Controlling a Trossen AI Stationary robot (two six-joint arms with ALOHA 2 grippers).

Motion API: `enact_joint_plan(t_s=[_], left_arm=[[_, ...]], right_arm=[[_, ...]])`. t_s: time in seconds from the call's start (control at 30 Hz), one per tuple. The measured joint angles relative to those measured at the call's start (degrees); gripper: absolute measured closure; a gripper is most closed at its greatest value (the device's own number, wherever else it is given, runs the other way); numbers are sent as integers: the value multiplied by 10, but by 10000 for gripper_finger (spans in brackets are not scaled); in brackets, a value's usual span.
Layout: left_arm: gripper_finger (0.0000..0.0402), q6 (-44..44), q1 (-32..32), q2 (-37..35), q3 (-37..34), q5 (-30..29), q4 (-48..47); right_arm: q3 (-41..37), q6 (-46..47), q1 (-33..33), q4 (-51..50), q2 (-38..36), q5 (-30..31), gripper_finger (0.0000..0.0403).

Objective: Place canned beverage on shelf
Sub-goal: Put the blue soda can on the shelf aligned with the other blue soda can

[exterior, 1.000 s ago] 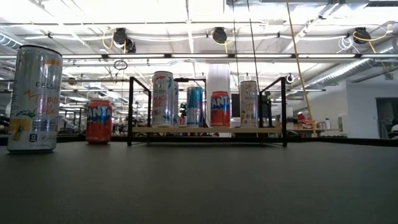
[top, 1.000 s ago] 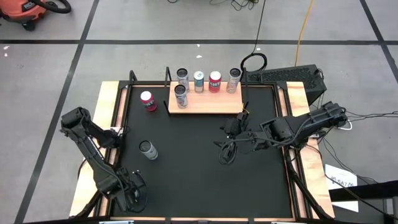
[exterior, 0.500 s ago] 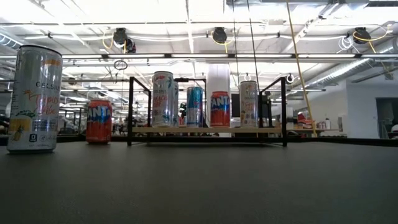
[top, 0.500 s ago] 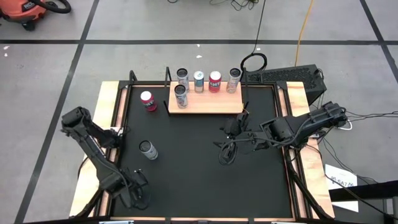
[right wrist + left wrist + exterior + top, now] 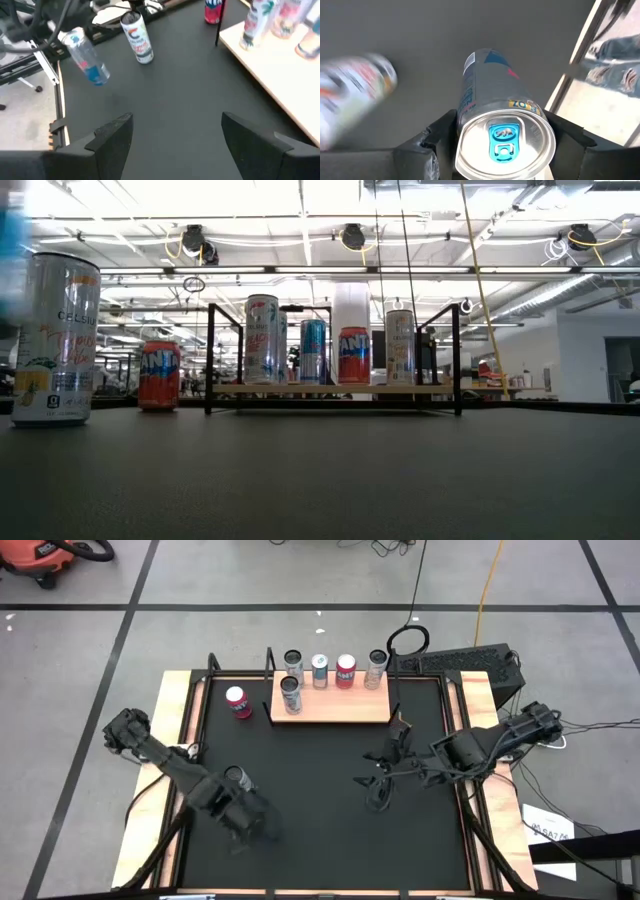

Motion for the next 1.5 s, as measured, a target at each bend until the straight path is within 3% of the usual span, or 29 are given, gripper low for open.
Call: enact_joint_plan(t_s=[0.33, 0.47, 0.6, 0.67, 0.83, 1.1, 1.33, 1.5], left_arm=[[172, 143, 180, 0, 94, -57, -4], [171, 192, 233, 0, 125, -59, 15], [171, 266, 270, 0, 155, -38, 31], [171, 312, 287, 0, 169, -23, 44], [171, 458, 318, -1, 197, 6, 70], [171, 563, 353, -1, 199, 29, 107], [171, 598, 380, -1, 199, 34, 123], [171, 606, 389, 0, 199, 38, 126]], right_arm=[[0, 129, 58, -118, -12, 47, 110], [0, 109, 57, -123, -11, 84, 110], [0, 19, 32, -49, -11, 118, 110], [0, -37, 10, 11, -11, 93, 110], [0, -159, -59, 141, 6, -51, 110], [0, -279, -135, 188, 26, -117, 98], [0, -270, -179, 207, 67, -165, 41], [0, -232, -204, 208, 84, -166, 36]])
